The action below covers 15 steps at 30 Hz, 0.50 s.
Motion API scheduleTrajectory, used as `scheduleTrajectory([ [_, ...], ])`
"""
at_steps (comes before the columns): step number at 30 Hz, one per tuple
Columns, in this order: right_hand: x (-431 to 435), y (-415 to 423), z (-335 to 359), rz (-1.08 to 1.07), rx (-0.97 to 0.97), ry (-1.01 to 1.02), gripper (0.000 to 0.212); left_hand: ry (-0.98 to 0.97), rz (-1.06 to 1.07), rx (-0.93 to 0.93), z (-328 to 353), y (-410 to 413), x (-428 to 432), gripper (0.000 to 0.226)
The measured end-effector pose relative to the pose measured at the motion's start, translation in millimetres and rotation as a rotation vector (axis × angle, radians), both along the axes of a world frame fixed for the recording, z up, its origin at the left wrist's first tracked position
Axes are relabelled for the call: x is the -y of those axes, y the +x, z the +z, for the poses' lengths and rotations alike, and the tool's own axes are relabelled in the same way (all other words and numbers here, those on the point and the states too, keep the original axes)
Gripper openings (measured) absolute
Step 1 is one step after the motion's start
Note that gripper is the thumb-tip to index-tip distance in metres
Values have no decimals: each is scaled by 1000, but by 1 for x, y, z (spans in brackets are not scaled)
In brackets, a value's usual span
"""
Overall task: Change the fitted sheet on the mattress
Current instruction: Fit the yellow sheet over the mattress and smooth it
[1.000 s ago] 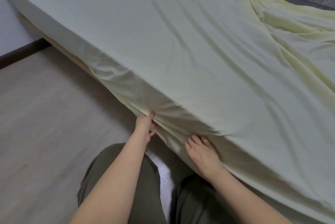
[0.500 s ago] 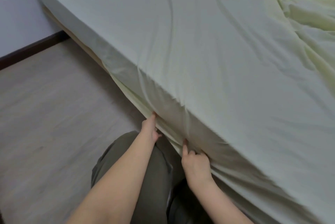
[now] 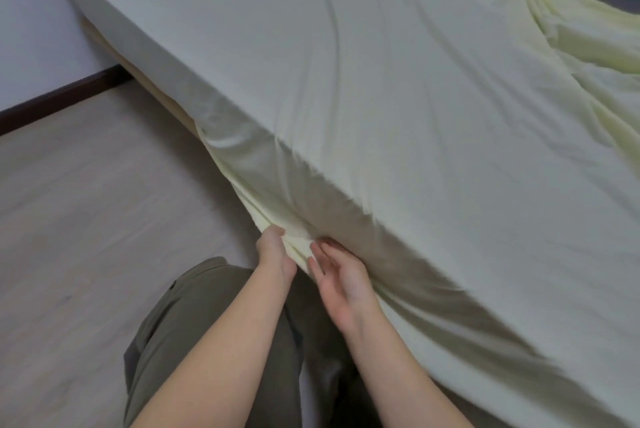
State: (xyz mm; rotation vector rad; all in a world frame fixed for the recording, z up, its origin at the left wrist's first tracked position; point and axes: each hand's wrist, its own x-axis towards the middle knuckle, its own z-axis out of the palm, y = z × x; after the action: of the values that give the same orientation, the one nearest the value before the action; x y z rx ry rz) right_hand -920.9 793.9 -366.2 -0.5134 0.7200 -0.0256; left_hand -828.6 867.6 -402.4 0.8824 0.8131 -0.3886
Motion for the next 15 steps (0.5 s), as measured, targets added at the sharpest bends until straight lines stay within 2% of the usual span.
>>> scheduleTrajectory([
  [2, 1, 5, -1, -188, -30, 237, 20, -106, -65, 48, 4, 1, 2, 41],
  [4, 1, 4, -4, -290, -34, 316, 27, -44, -170, 60, 0, 3, 1, 53],
  [6, 1, 2, -6, -343, -34, 345, 33, 78, -253, 42, -8, 5, 0, 49],
  [10, -1, 3, -7, -416, -77, 353, 26, 236, -300, 2, -26, 13, 0, 36],
  [15, -3, 7, -9, -486, -113, 380, 41, 491, -409, 25, -39, 12, 2, 40],
])
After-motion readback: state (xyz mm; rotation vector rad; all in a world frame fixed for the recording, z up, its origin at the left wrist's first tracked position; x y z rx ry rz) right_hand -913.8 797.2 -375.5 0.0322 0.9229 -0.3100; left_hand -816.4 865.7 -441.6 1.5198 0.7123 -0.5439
